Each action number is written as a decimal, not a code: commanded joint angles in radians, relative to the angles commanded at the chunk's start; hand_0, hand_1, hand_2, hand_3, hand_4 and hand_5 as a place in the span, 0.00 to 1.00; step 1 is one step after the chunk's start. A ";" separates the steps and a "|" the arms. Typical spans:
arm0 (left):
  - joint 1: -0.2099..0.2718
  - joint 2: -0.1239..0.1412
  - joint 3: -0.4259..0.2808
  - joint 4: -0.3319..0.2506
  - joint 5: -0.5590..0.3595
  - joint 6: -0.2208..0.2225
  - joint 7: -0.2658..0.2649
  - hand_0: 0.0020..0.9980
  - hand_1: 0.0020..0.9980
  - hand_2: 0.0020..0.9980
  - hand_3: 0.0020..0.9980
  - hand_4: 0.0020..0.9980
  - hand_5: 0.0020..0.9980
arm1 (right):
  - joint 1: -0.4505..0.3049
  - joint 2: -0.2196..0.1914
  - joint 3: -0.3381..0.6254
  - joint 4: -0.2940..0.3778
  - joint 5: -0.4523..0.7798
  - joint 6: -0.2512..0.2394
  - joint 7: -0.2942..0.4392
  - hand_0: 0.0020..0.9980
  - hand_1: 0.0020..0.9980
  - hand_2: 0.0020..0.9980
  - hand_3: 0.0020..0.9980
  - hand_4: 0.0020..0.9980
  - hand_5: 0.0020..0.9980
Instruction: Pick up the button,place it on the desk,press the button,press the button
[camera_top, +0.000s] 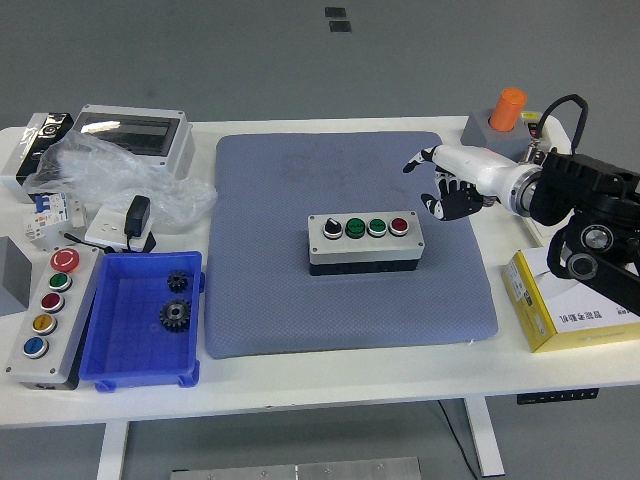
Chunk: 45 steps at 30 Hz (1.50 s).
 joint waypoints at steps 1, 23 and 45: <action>0.000 0.000 0.000 0.000 0.000 0.000 0.000 0.71 0.76 0.68 0.70 0.77 0.44 | -0.013 0.004 0.016 -0.002 -0.003 -0.012 0.010 0.27 0.27 0.24 0.80 0.50 0.10; 0.009 -0.005 0.008 0.002 -0.011 -0.005 0.006 0.71 0.76 0.68 0.70 0.77 0.44 | -0.223 0.095 0.228 -0.053 0.044 -0.174 0.232 0.57 0.61 0.63 0.80 0.77 0.32; 0.007 -0.008 0.003 0.002 -0.012 -0.005 0.004 0.71 0.76 0.68 0.70 0.77 0.44 | -0.237 0.108 0.250 -0.071 0.066 -0.159 0.320 0.79 0.79 0.84 0.86 1.00 0.49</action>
